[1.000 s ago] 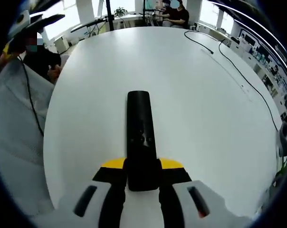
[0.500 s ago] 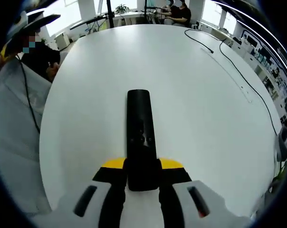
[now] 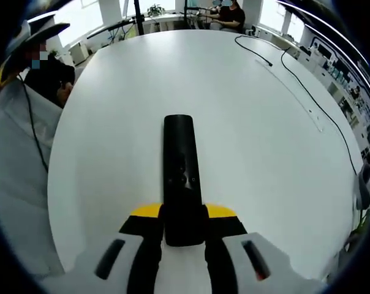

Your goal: Press the specified remote control buttons in sequence, fully releasing each button before pressing the next.

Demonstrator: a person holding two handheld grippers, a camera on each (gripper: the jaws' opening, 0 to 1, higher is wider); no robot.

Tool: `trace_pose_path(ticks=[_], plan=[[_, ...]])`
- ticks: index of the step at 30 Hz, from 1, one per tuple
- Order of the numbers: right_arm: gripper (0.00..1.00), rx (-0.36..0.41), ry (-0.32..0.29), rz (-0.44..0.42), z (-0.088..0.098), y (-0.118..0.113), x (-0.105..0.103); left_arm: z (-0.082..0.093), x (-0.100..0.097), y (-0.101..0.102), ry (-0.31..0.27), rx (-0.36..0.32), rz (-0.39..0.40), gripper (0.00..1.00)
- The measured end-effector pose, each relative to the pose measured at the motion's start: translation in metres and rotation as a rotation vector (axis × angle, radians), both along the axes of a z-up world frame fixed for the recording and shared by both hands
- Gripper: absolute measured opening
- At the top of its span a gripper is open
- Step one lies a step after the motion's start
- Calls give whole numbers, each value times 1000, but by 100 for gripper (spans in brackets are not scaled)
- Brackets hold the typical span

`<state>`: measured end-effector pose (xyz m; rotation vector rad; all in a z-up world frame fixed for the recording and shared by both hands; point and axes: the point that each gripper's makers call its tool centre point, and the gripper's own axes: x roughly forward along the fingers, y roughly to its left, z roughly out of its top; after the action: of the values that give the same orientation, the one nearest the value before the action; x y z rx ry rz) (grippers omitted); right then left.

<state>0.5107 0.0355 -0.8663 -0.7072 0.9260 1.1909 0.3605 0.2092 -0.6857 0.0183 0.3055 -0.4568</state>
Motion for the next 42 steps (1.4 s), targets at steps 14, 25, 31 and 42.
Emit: trace_pose_path(ticks=[14, 25, 31, 42], plan=[[31, 47, 20, -33, 3, 1, -5, 0, 1, 0, 1, -2, 2, 97], [52, 155, 28, -183, 21, 3, -11, -1, 0, -3, 2, 3, -12, 97], [62, 214, -6, -233, 39, 5, -12, 0, 0, -4, -2, 3, -18, 97], [70, 252, -64, -260, 66, 13, -25, 1, -2, -7, -12, 7, -38, 97]])
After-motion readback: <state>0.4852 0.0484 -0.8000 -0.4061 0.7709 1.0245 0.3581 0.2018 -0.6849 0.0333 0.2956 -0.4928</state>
